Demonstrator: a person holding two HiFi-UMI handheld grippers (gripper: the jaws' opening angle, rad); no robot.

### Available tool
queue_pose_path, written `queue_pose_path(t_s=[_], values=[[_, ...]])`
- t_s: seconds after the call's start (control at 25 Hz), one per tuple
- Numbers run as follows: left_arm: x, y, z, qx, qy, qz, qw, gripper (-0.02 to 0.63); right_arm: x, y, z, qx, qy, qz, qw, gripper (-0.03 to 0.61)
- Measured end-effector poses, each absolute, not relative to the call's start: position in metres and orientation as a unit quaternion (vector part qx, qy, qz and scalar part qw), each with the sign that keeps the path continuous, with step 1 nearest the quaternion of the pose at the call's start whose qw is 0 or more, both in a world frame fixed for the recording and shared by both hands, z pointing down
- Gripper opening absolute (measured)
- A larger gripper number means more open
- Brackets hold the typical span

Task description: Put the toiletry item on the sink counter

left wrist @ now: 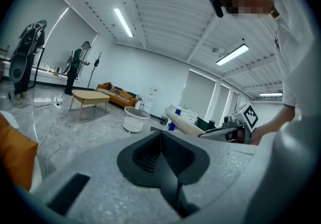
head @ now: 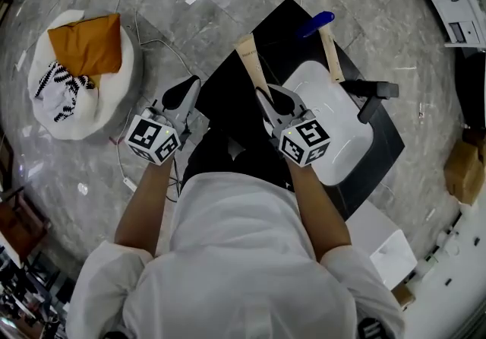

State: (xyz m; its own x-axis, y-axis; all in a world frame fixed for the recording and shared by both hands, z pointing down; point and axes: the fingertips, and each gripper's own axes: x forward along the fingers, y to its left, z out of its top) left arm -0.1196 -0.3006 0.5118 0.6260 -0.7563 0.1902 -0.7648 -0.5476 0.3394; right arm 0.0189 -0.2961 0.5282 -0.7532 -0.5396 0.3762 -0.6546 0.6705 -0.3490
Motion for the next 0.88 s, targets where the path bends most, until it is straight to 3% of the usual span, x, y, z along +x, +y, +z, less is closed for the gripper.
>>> queue_pose_path(t_s=[0.88], values=[[-0.096,-0.299,0.587,0.885,-0.381,0.028,0.267,0.017,0.008,-0.298,0.633,0.336,-0.871,0.271,0.234,0.052]])
